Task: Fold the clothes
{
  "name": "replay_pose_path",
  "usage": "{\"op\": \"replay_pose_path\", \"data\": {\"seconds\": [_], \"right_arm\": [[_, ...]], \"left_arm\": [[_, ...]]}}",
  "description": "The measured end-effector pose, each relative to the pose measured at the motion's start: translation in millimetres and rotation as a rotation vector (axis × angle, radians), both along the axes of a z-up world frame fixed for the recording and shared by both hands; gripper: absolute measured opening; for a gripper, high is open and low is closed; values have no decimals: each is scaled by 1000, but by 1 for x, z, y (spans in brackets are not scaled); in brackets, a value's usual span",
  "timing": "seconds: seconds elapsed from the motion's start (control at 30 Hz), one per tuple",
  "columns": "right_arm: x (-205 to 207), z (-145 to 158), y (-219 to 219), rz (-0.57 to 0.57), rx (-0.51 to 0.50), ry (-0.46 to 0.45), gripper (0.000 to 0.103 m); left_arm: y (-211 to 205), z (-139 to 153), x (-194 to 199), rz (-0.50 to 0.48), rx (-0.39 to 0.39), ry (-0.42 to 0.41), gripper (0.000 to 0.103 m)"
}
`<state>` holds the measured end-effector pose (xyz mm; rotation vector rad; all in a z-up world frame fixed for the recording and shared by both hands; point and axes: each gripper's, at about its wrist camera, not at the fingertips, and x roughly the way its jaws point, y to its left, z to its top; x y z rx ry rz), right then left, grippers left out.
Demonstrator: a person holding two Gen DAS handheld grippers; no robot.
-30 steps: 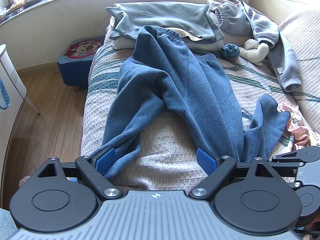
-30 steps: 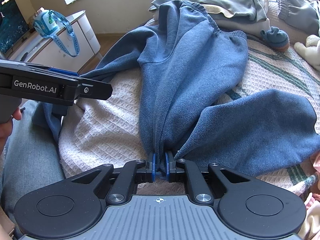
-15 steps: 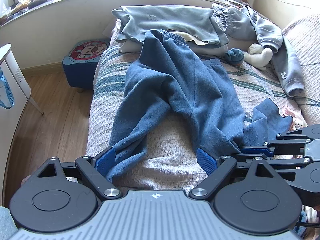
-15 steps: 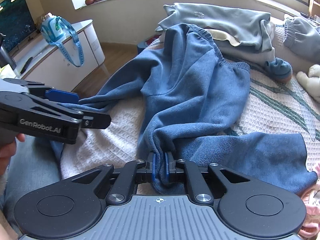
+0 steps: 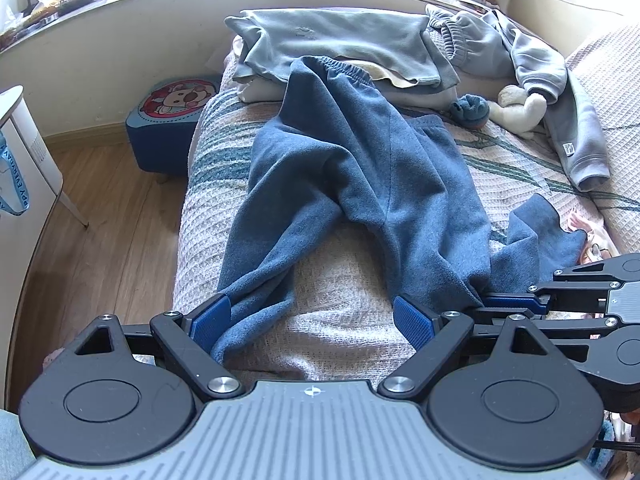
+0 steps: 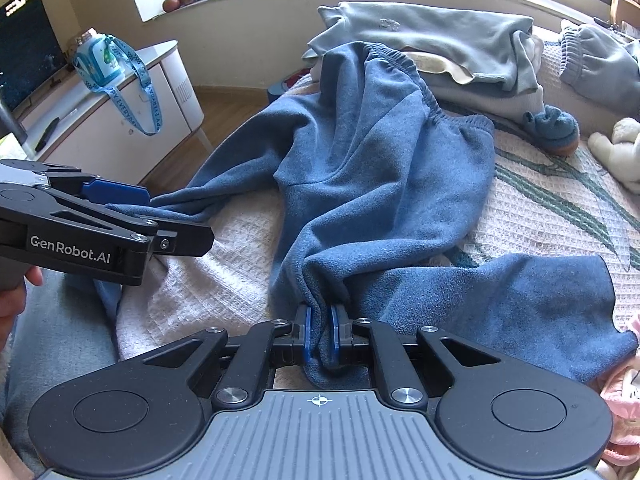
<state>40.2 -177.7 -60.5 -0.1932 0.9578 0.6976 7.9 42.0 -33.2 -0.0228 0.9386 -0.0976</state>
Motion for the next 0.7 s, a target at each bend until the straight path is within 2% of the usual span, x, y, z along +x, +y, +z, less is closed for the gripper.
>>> {"op": "replay_pose_path", "data": {"seconds": [0.7], "right_arm": [[0, 1, -2, -9, 4, -10, 12]], "left_arm": [[1, 1, -1, 9, -6, -6, 90]]}}
